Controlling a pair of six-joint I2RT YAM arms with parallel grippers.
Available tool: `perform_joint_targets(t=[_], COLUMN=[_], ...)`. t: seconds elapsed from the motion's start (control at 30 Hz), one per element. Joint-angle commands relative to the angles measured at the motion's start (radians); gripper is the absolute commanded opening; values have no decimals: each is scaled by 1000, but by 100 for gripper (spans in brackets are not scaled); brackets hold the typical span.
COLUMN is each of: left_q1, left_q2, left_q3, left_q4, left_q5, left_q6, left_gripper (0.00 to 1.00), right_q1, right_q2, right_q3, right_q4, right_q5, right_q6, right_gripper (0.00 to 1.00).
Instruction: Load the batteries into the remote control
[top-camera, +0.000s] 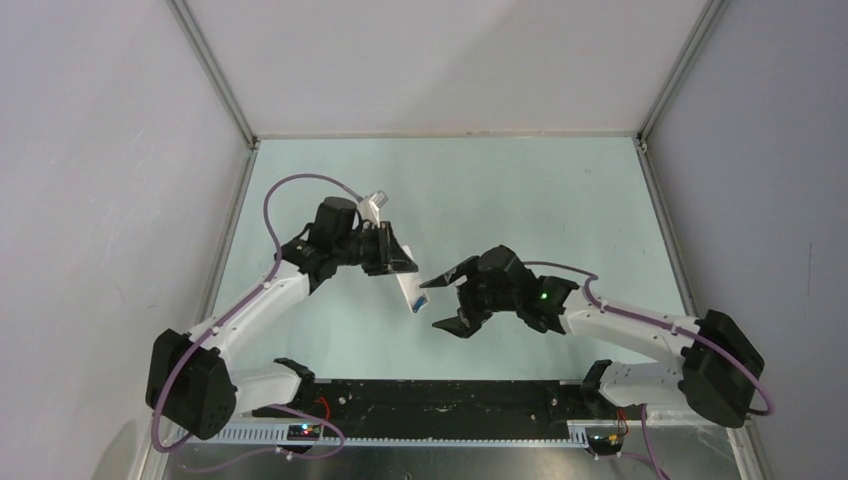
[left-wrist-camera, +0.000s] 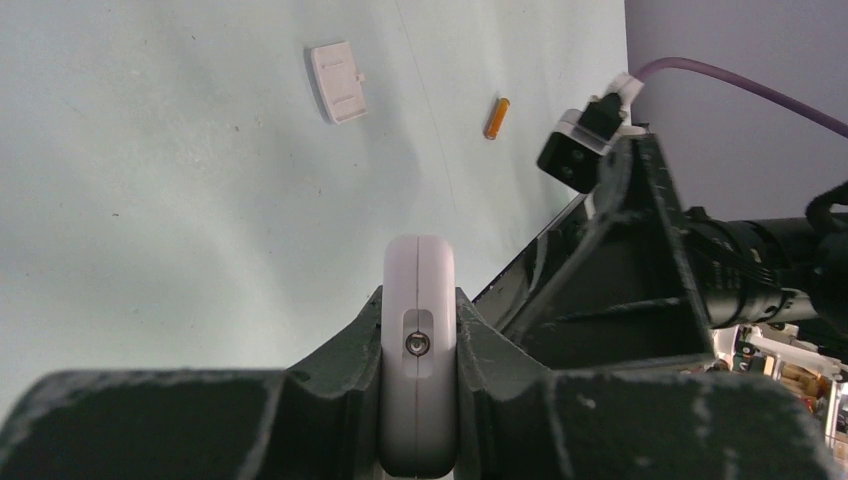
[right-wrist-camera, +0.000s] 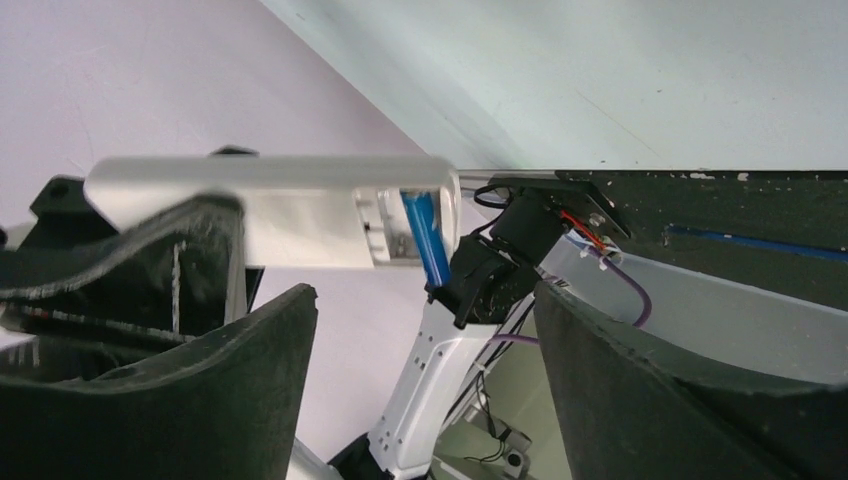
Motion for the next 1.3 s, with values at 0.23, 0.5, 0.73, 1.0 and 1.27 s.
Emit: perform_joint_targets(t=[0.23,0.5,0.73,1.0,1.27], left_q1=[-5,-6,-6,-5,-6], left_q2=[39,32,32,63,76], left_q3=[81,83,78,108,112], left_q4=[29,29,28,29,30], left_q5=[44,89,68,24,15], left_q6=[-3,-8,-13,-63,-70], left_gripper=[0,0,0,0,0], right_q1=[-72,-130,-102,-62,-51], right_q2=[-154,-54,16,75,125], right_q3=[1,108,151,151,151], right_q4=[-180,-160,-167,-122,-74], right_q5=[120,55,74,74,42], right_q6=[-361,-816,-745,-609,-535], right_gripper=[93,89,80,66,60])
